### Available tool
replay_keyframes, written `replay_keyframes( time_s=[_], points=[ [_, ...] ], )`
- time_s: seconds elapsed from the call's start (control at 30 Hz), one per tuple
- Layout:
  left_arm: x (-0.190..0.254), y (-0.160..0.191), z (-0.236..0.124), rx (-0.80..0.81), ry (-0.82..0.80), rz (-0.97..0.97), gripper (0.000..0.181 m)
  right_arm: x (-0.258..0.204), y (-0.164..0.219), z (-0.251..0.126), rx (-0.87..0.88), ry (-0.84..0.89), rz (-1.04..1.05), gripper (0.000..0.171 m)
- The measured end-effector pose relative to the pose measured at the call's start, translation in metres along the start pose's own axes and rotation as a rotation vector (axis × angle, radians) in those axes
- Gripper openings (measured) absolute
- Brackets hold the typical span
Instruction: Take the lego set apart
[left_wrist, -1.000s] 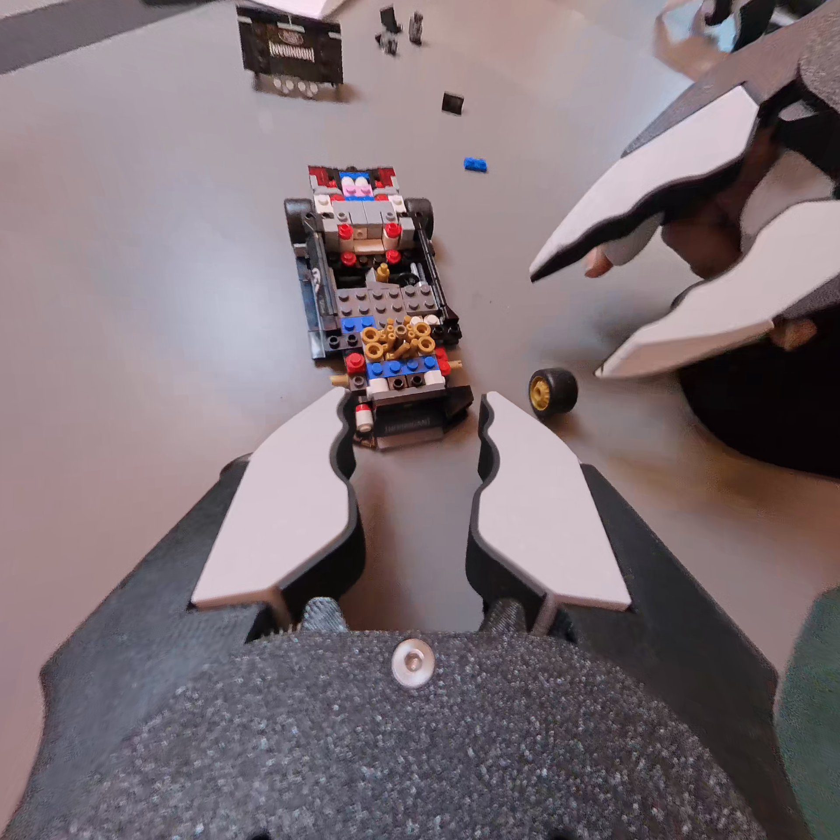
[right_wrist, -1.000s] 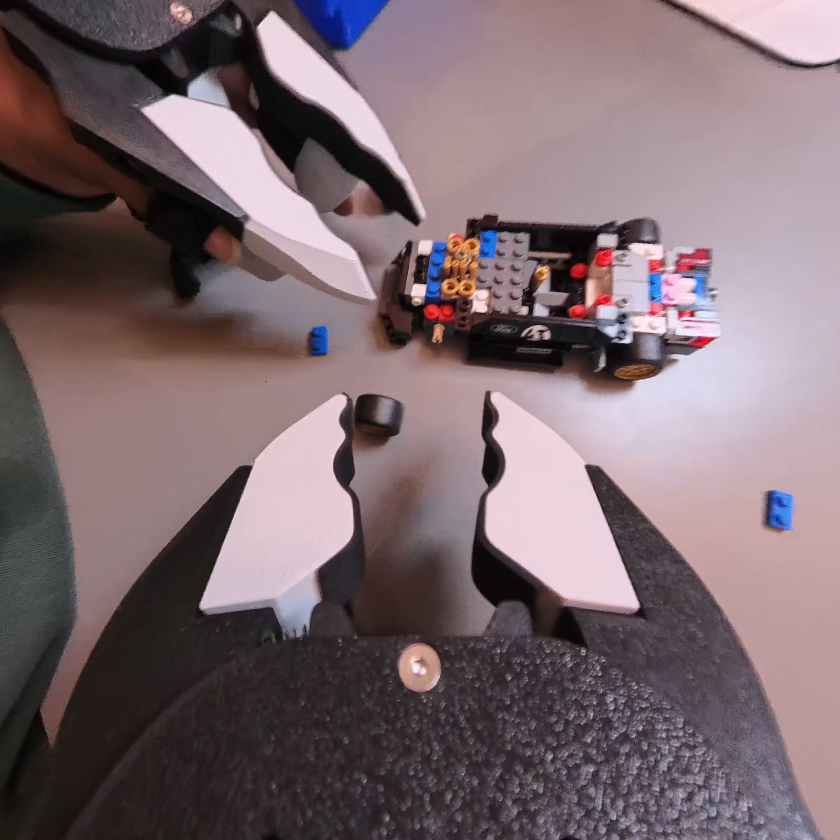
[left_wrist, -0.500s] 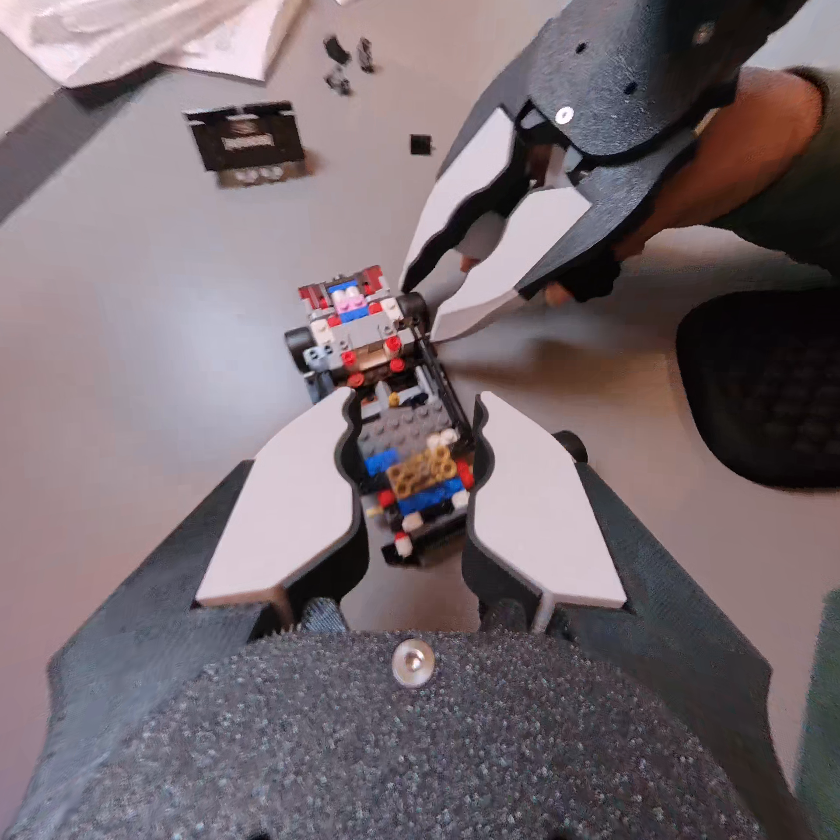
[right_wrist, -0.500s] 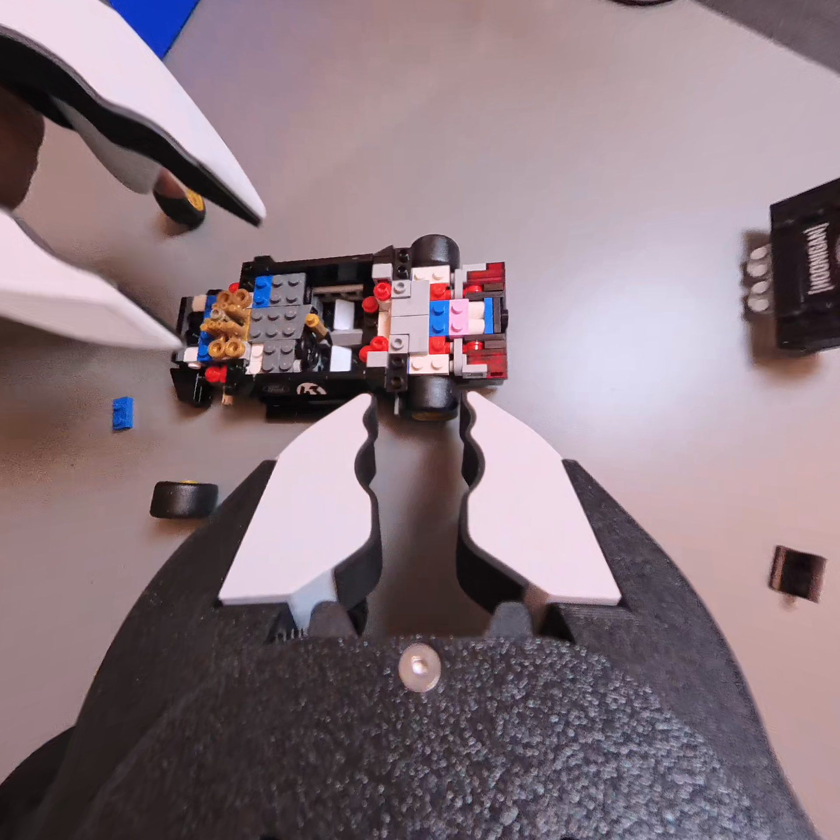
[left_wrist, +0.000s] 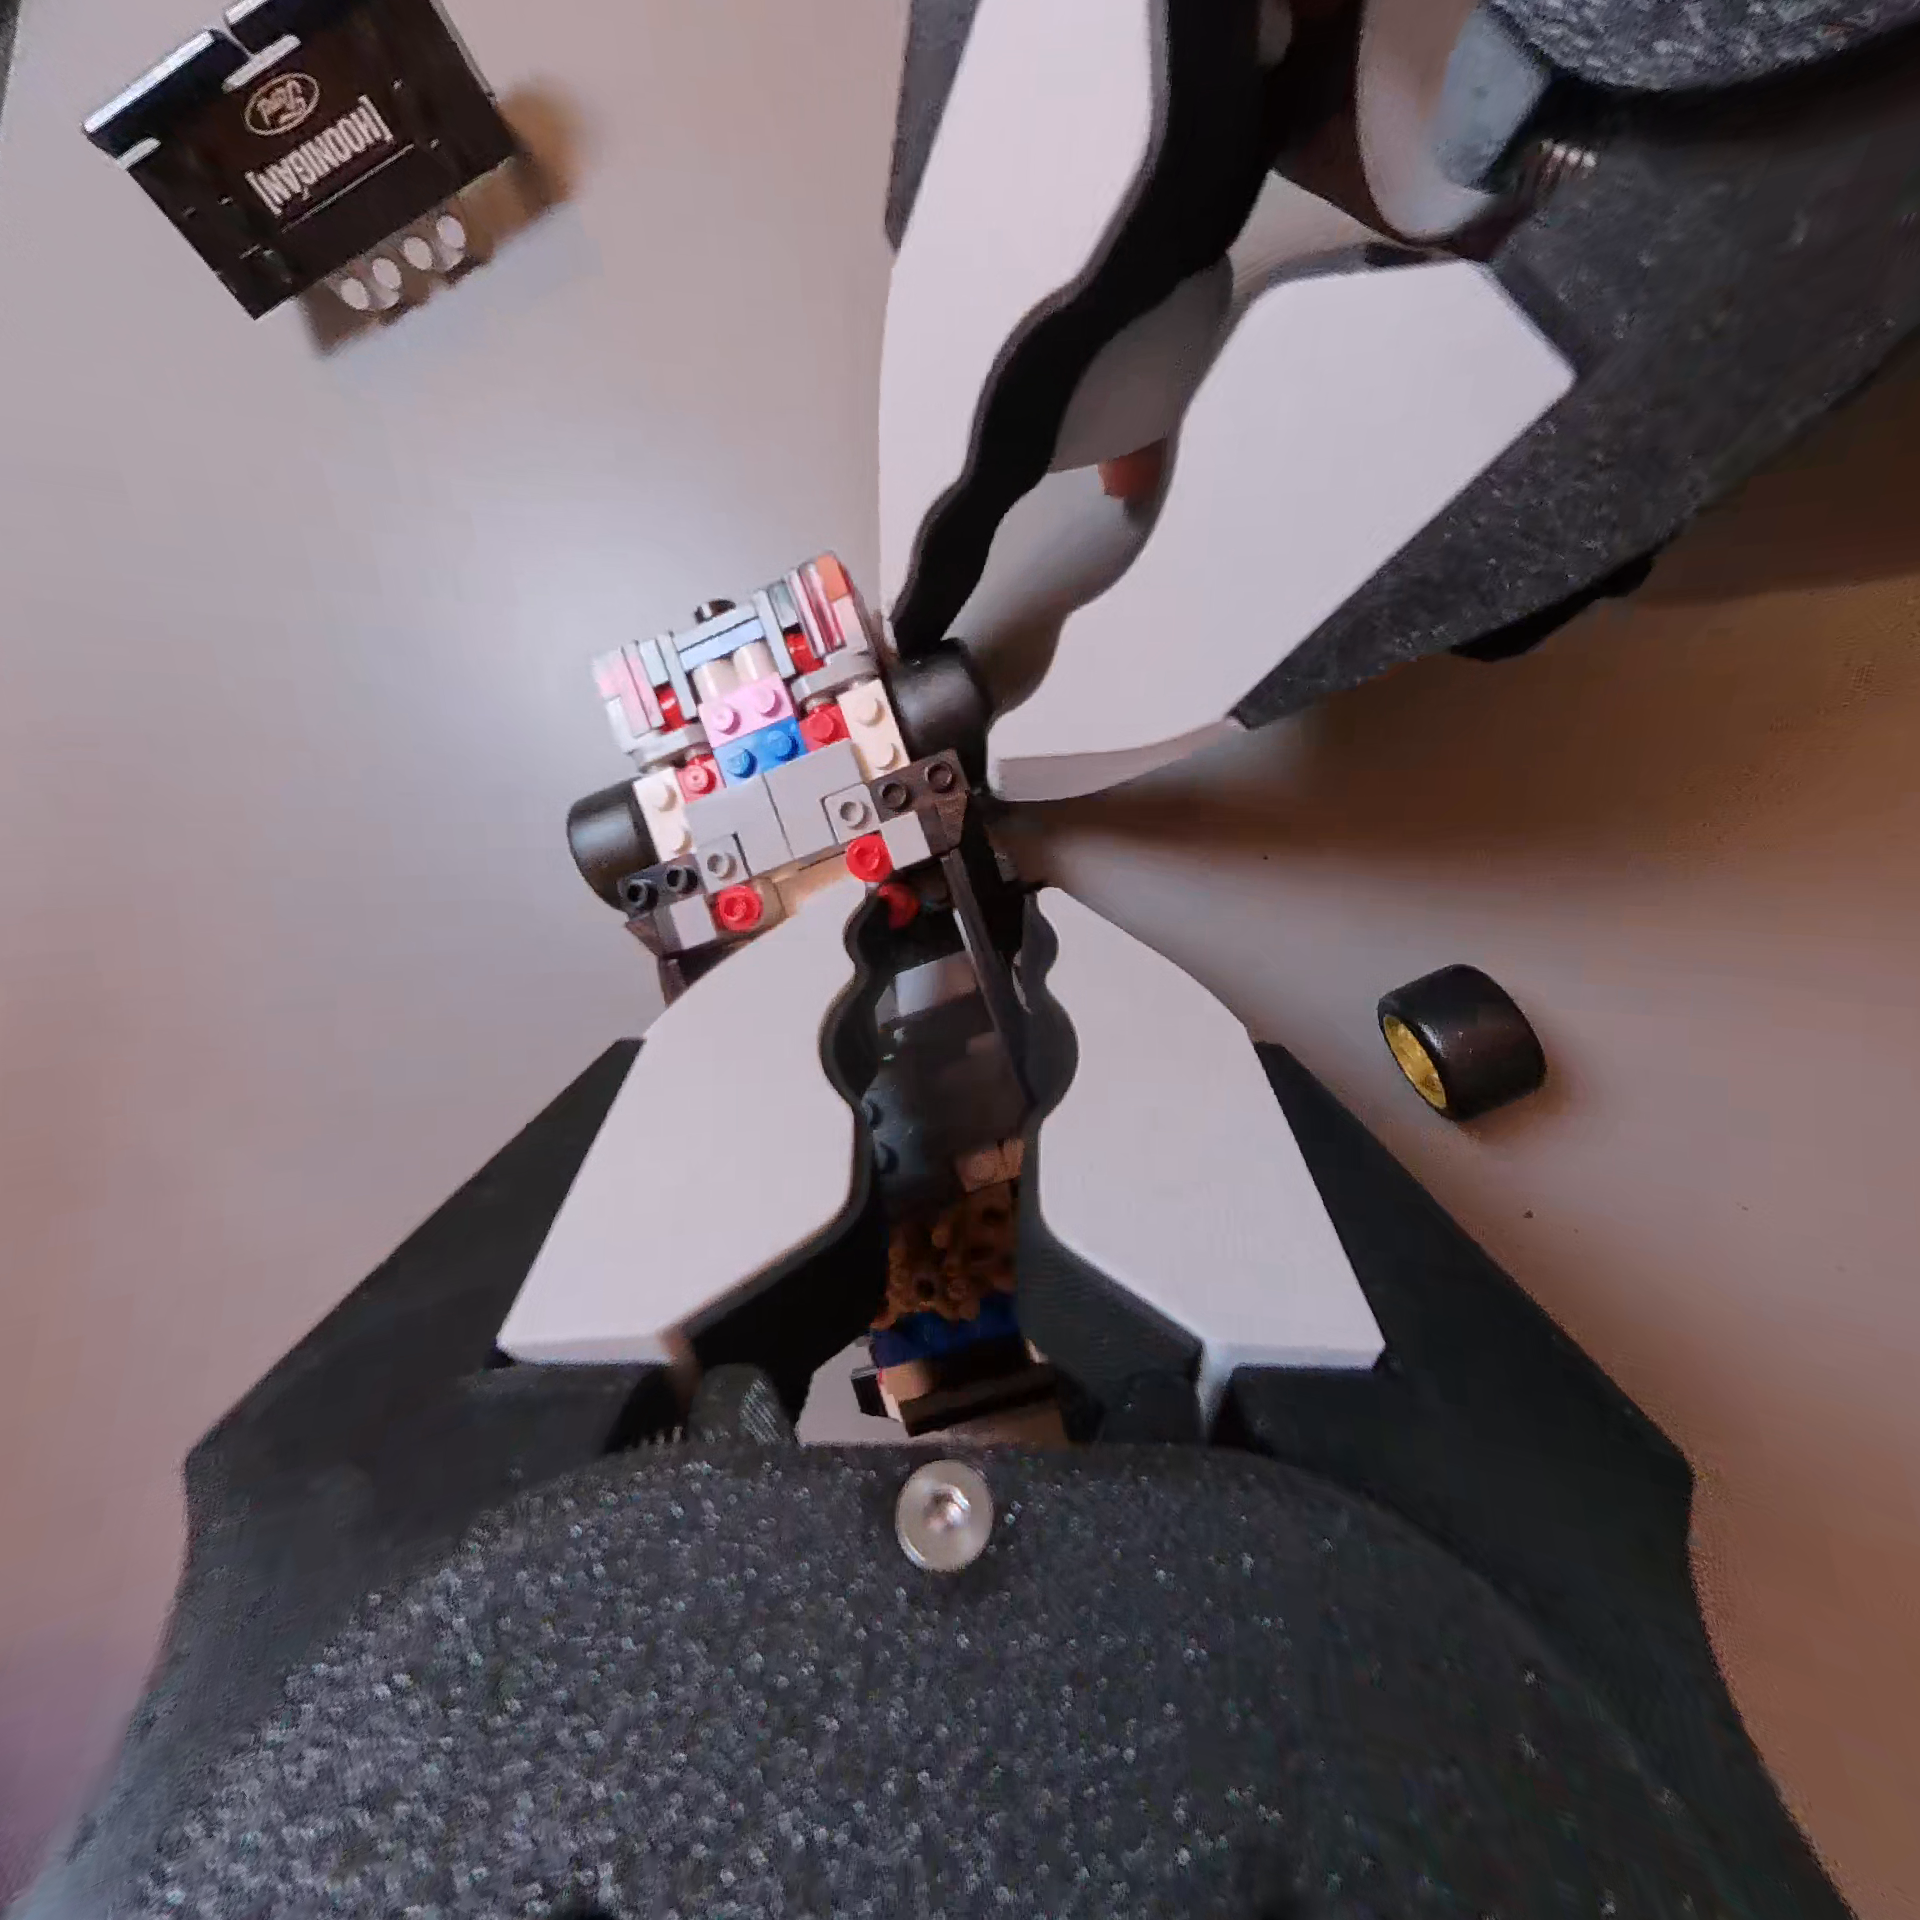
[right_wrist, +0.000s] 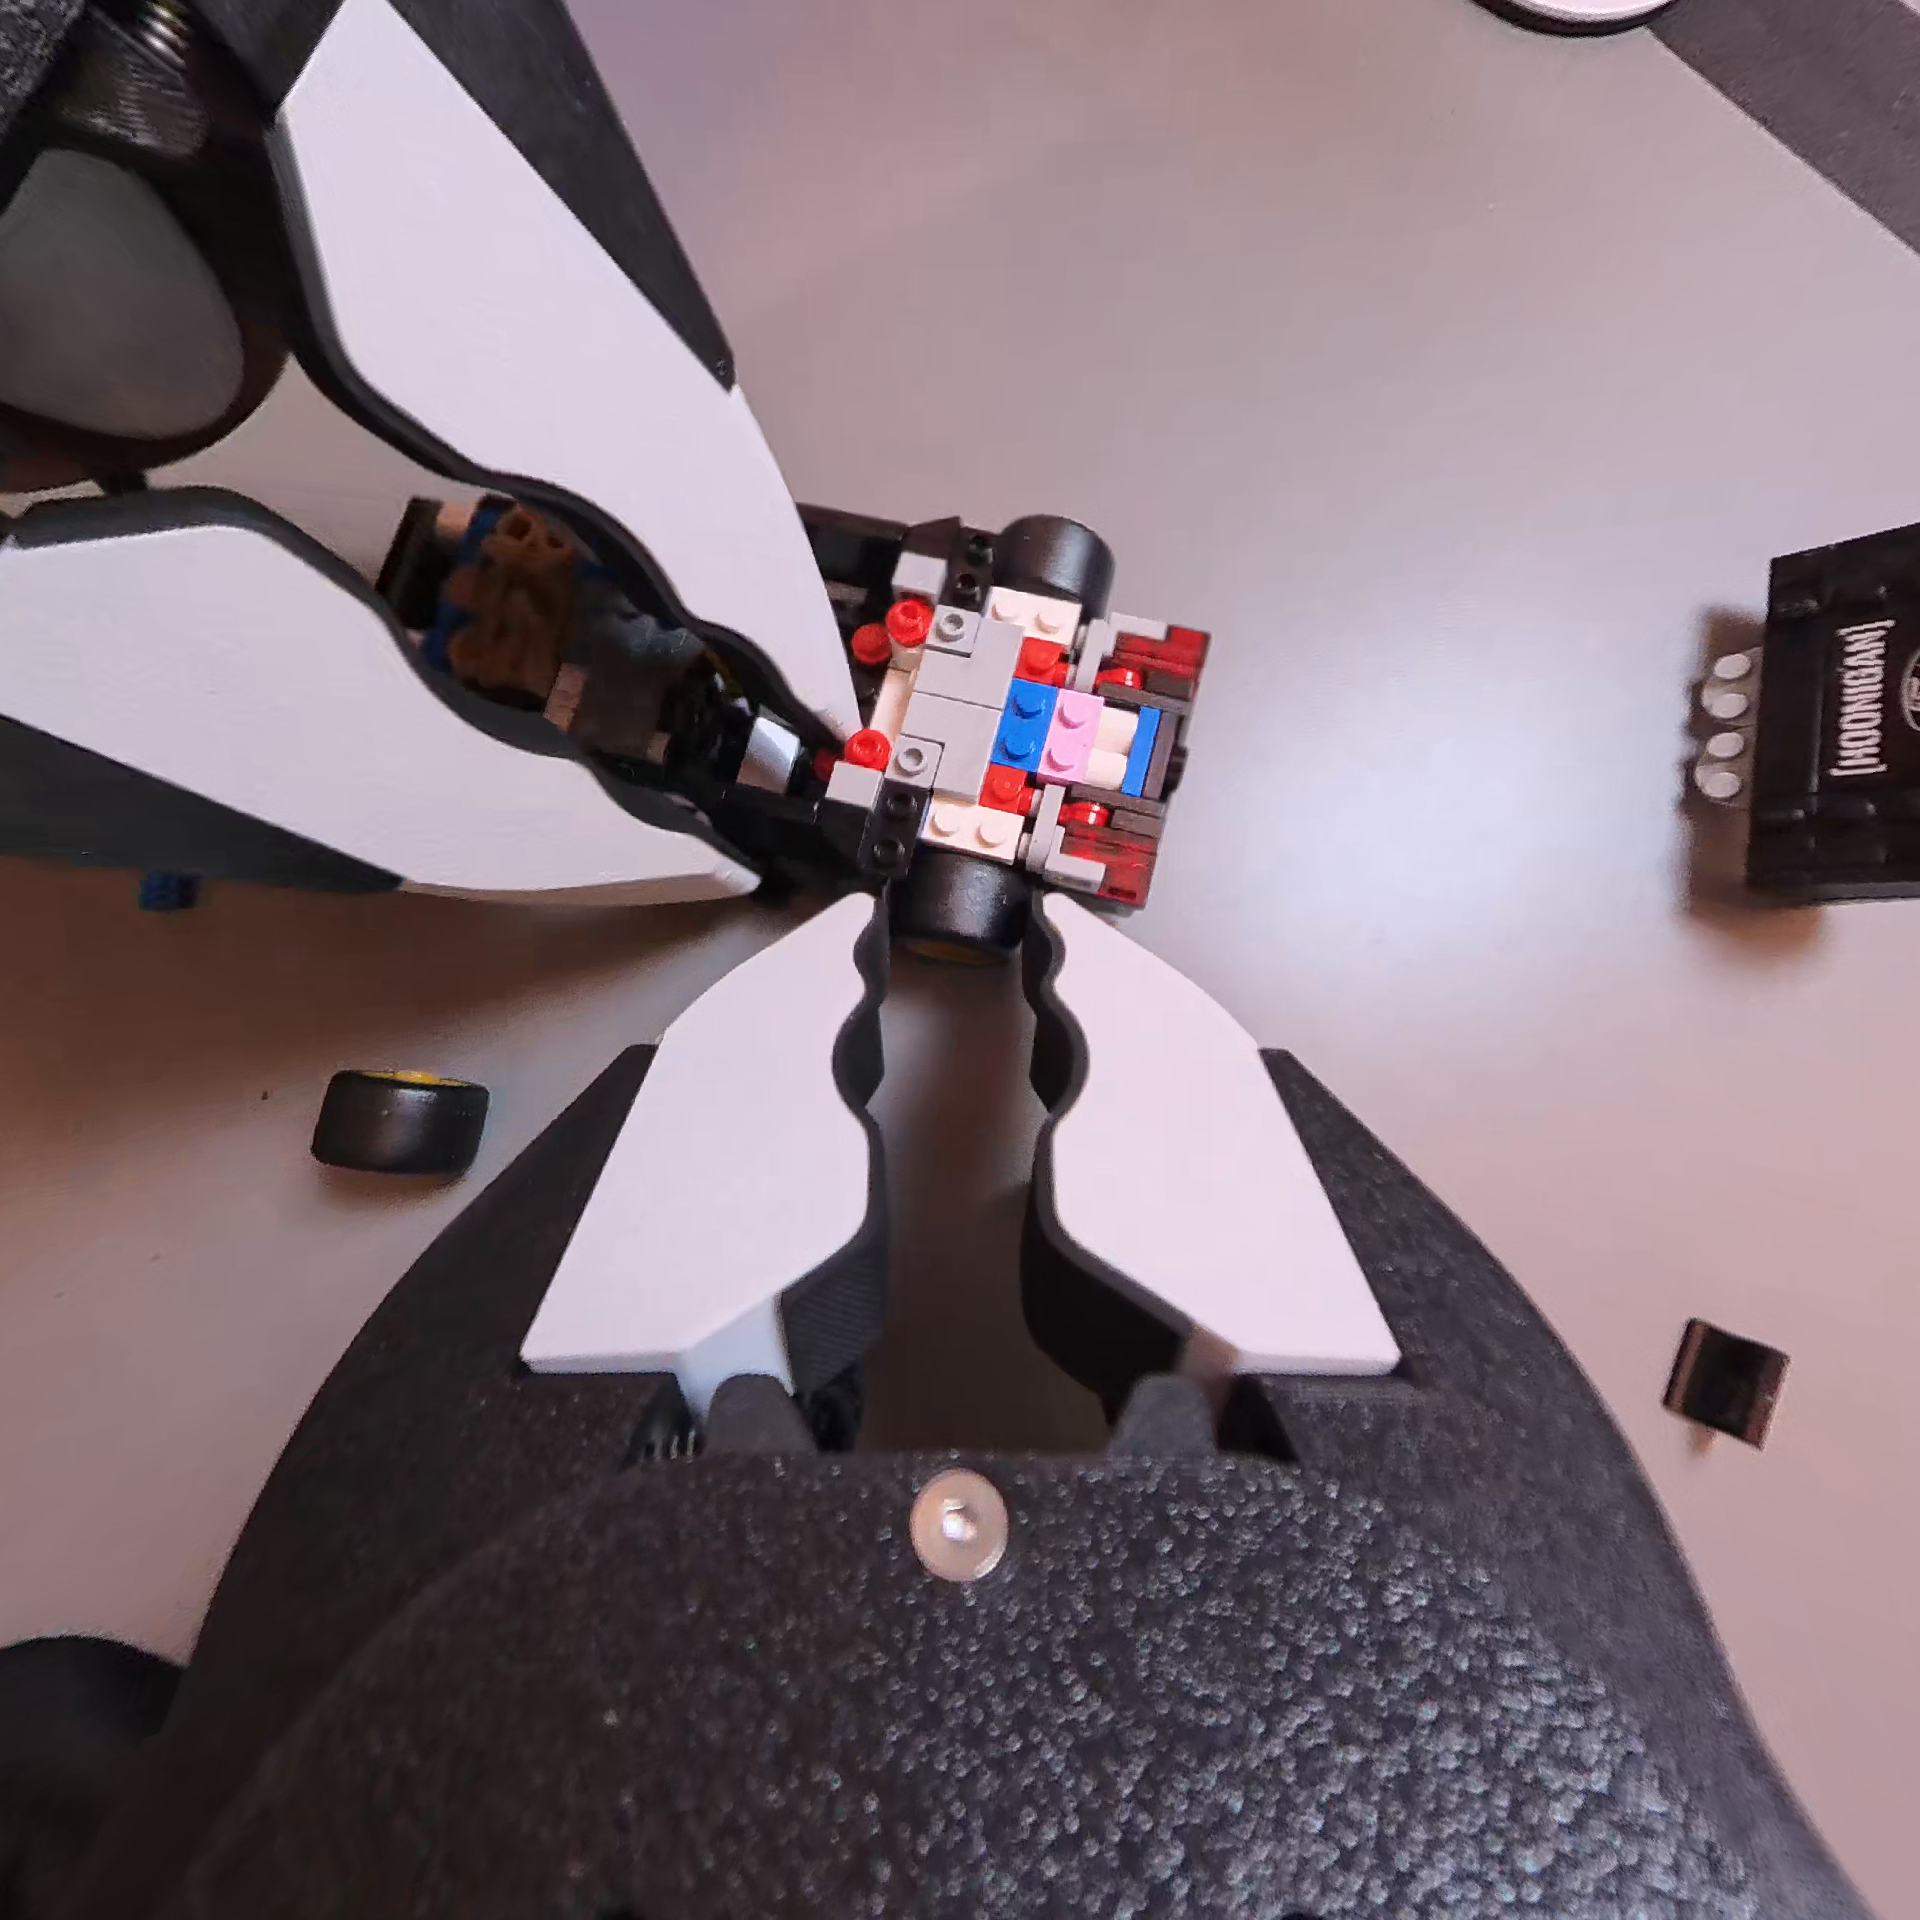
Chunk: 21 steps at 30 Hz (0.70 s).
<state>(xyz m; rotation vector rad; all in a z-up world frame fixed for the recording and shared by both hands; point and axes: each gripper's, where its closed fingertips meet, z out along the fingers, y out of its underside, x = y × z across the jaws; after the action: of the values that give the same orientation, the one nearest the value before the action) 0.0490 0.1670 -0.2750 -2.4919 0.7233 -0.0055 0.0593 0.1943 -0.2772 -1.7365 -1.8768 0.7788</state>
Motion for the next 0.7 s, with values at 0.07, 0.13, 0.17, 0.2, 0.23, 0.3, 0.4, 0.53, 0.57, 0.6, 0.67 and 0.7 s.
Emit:
replay_keyframes(
  time_s=[0.07,0.13,0.17,0.2,0.23,0.3,0.4,0.53,0.57,0.6,0.67,0.7],
  points=[
    [-0.0006,0.0005,0.0001,-0.01,-0.007,0.002,0.024,0.0001,0.0004,-0.0002,-0.003,0.011,0.015,0.025],
    [-0.0016,0.0014,0.0003,-0.021,-0.025,0.01,0.024,0.0004,0.0008,-0.0004,-0.002,0.011,0.037,0.025],
    [-0.0023,0.0022,0.0001,-0.025,-0.029,0.01,0.022,0.0004,0.001,-0.0006,-0.002,0.011,0.048,0.025],
    [0.0031,0.0025,-0.0005,-0.026,0.01,0.034,0.011,-0.0002,0.0013,-0.0008,-0.001,0.008,0.061,0.025],
    [0.0032,0.0026,-0.0002,-0.032,0.003,0.023,0.01,-0.0009,0.0017,-0.0011,0.0,0.009,0.073,0.025],
    [0.0033,0.0023,0.0,-0.028,-0.009,0.034,0.01,-0.0008,0.002,-0.0015,0.005,0.03,0.075,0.025],
    [0.0034,0.0024,0.0001,-0.029,-0.009,0.033,0.01,-0.0009,0.0021,-0.0014,0.003,0.036,0.08,0.025],
    [0.0032,0.0029,0.0,-0.057,0.005,0.042,0.01,-0.0008,0.0017,-0.0011,0.0,0.044,0.077,0.025],
    [0.003,0.0029,0.0001,-0.07,0.014,0.044,0.01,-0.0008,0.0017,-0.0012,-0.002,0.046,0.073,0.025],
    [0.0025,0.0032,0.0004,-0.079,0.022,0.044,0.01,-0.0007,0.0018,-0.0012,-0.003,0.045,0.073,0.025],
    [0.0004,0.0043,0.001,-0.096,0.037,0.018,0.009,-0.0003,0.0022,-0.0015,-0.002,0.042,0.082,0.025],
    [0.0001,0.0047,0.0013,-0.101,0.044,0.006,0.01,-0.0004,0.0026,-0.0016,-0.002,0.041,0.086,0.025]
  ],
)
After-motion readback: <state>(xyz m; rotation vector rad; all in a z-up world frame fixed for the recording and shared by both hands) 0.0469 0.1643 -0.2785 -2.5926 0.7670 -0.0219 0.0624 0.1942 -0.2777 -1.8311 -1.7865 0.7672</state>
